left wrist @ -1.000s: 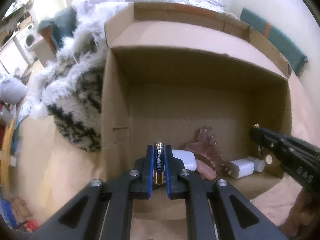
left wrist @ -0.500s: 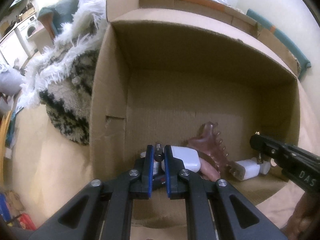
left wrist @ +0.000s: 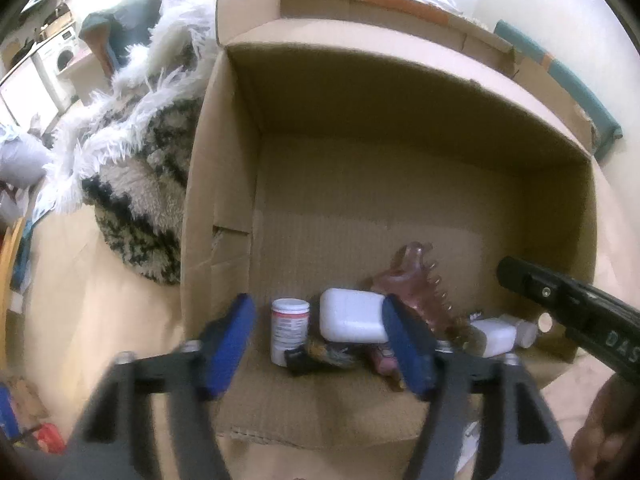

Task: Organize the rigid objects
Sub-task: 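Lower the gold battery into the box and open the right gripper, then withdraw the right gripper from the box toward the white battery tray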

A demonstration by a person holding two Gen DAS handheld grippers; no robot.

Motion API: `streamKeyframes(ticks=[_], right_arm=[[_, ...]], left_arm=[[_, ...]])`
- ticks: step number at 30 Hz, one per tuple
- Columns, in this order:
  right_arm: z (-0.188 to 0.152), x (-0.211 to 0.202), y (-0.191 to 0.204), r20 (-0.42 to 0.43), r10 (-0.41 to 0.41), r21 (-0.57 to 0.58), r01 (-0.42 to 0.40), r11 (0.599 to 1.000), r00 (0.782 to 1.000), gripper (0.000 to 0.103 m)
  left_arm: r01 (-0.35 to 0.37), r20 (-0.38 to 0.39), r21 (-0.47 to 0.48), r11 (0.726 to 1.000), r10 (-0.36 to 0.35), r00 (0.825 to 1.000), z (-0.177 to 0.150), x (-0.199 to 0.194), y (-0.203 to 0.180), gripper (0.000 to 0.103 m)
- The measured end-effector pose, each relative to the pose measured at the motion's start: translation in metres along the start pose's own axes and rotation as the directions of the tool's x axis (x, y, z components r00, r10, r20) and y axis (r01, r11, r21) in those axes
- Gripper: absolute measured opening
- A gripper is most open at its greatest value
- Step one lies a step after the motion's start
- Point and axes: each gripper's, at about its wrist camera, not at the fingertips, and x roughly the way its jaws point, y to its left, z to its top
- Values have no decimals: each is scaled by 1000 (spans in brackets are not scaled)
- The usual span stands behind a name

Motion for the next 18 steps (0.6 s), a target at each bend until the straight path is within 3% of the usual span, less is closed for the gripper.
streamKeyframes(ticks=[2, 5, 7, 8, 9, 15, 18], right_arm=[[1, -3, 0, 15, 7, 5, -7, 1000, 1000, 73], [4, -9, -2, 38, 9, 14, -10, 1000, 999, 74], [6, -11, -4, 60, 15, 28, -17, 999, 998, 86], [6, -14, -6, 76, 19, 36, -22, 999, 997, 99], [7, -17, -6, 88, 25, 41, -29, 999, 996, 103], [9, -31, -7, 168, 46, 39, -54, 998, 985, 103], [7, -35, -8, 175, 6, 39, -14, 999, 984, 103]], left_arm=[[3, 0, 12, 1000, -3, 1000, 0, -2, -3, 74], [9, 3, 27, 1000, -9, 1000, 0, -5, -7, 84], [-4, 15, 38, 999, 3, 1000, 1, -8, -9, 87], [-9, 21, 43, 999, 9, 1000, 1, -10, -10, 88], [-18, 27, 47, 999, 17, 999, 1, -11, -11, 89], [-30, 30, 17, 999, 30, 999, 2, -17, -6, 90], [-8, 28, 2, 1000, 8, 1000, 1, -23, -2, 90]])
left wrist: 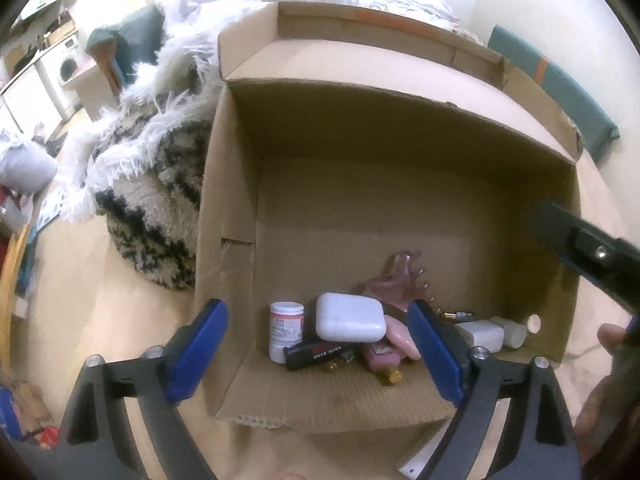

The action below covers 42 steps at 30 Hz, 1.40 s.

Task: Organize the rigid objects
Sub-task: 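Withdraw the right gripper from the box toward the white battery tray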

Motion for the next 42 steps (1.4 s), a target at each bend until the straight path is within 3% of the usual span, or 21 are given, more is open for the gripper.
streamKeyframes(ticks=[6, 17, 27, 30, 33, 36, 42], right_arm=[[-7, -13, -4, 37, 14, 44, -15, 999, 999, 103], [-32, -43, 9, 53, 10, -69, -6, 998, 999, 103], [-84, -42, -11, -101, -43, 86, 52, 995, 994, 103], [-103, -30, -15, -173, -13, 147, 39, 988, 985, 103], [-124, -12, -20, -263, 9, 222, 52, 974, 965, 103], [-135, 7, -22, -339, 0, 242, 87, 966, 941, 103], [-128, 15, -24, -339, -17, 258, 110, 960, 940, 103]], left_arm=[[6, 21, 7, 1000, -6, 1000, -4, -15, 1, 90], [-29, 19, -40, 999, 29, 999, -26, -40, 31, 90], [-59, -31, -96, 994, 56, 998, -45, -48, 56, 90], [-55, -51, -105, 993, 50, 997, -47, -47, 59, 90], [-18, -104, -47, 999, 13, 994, -48, -33, 57, 90], [-67, -151, 52, 996, 75, 986, -53, -17, 52, 90], [-2, -254, 183, 983, 49, 966, -74, 7, 27, 89]])
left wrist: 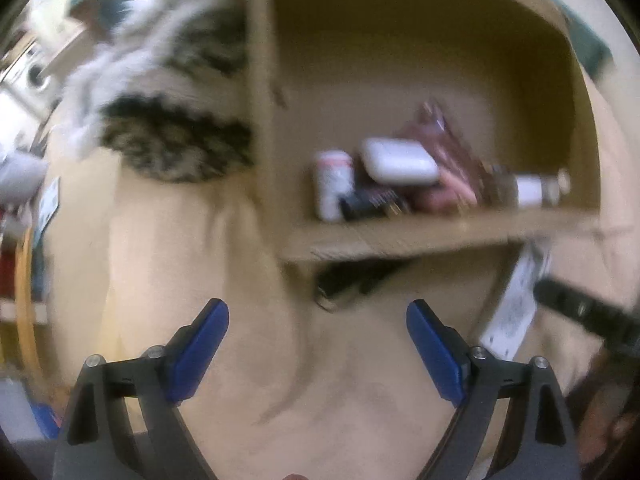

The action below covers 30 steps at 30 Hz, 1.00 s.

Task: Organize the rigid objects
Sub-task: 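Withdraw the right gripper from the box toward the white battery tray, then grasp the white battery tray with the right gripper while the left grasps the black flashlight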

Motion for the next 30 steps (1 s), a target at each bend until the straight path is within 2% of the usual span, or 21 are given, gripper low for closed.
streamKeyframes(ticks=[5, 6, 9, 12, 15, 16, 19, 21, 24, 27, 30], right_arm=[[-1, 0, -1, -9, -4, 4, 4, 1000, 1000, 103], [0, -1, -2, -4, -10, 9, 10, 1000, 1000, 103], [0, -5, -10, 1, -3, 33, 3, 999, 1000, 103], [2, -6, -13, -1, 5, 46, -5, 999, 1000, 103], [4, -7, -16, 1, 11, 54, -11, 998, 1000, 103], [4, -8, -16, 4, 8, 53, -8, 999, 1000, 103], [5, -9, -16, 3, -10, 34, 10, 999, 1000, 103], [5, -7, -14, -3, -9, 30, 9, 1000, 1000, 103], [2, -2, -15, -30, 2, 40, 0, 999, 1000, 103], [-1, 9, -13, -66, -33, 25, 35, 999, 997, 103], [-2, 24, -12, -109, -40, 41, 45, 998, 993, 103]], left_arm=[[42, -53, 83, 996, -37, 998, 9, 31, -27, 87], [41, -49, 105, 994, -36, 998, 11, 36, -31, 82], [-23, -42, 199, 980, 32, 999, 14, 53, -45, 74], [-10, -58, 183, 983, 21, 998, 17, 64, -45, 73], [7, -30, 204, 979, -1, 1000, 19, 59, -49, 37], [15, -35, 223, 975, -7, 999, 17, 58, -53, 31], [51, -57, 222, 974, -39, 998, 17, 56, -55, 23], [76, -73, 188, 979, -63, 995, 14, 51, -53, 21], [123, -115, 39, 992, -118, 986, 2, 44, -35, 20], [177, -147, -119, 977, -193, 970, -15, 35, -17, 20], [166, -111, -164, 972, -186, 976, -33, 16, -10, 20]])
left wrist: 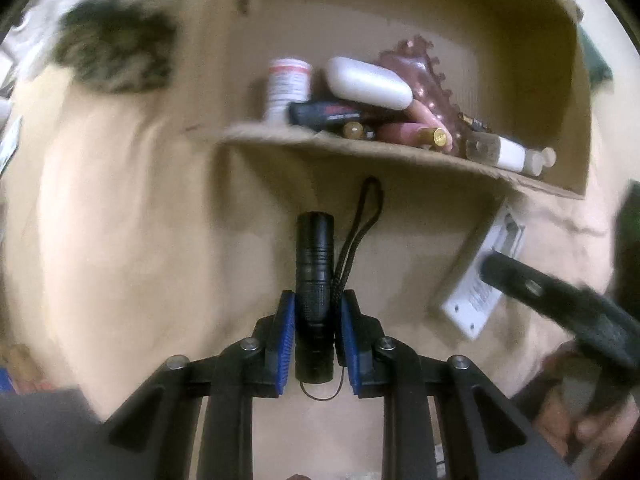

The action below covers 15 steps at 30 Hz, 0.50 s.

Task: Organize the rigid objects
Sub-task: 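Grasp the white battery tray with the right gripper while the left grasps the black flashlight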

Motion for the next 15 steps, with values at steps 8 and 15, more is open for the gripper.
streamKeyframes(ticks=[8, 15], right_arm=[[-6, 23, 28, 101, -217, -105, 227, 968, 971, 103], [-21, 14, 35, 172, -263, -215, 297, 930, 949, 54]], left_arm=[[-36, 145, -8, 999, 36, 989, -25, -43, 0, 20], [-28, 172, -14, 1000, 30, 985, -8, -50, 1, 3]])
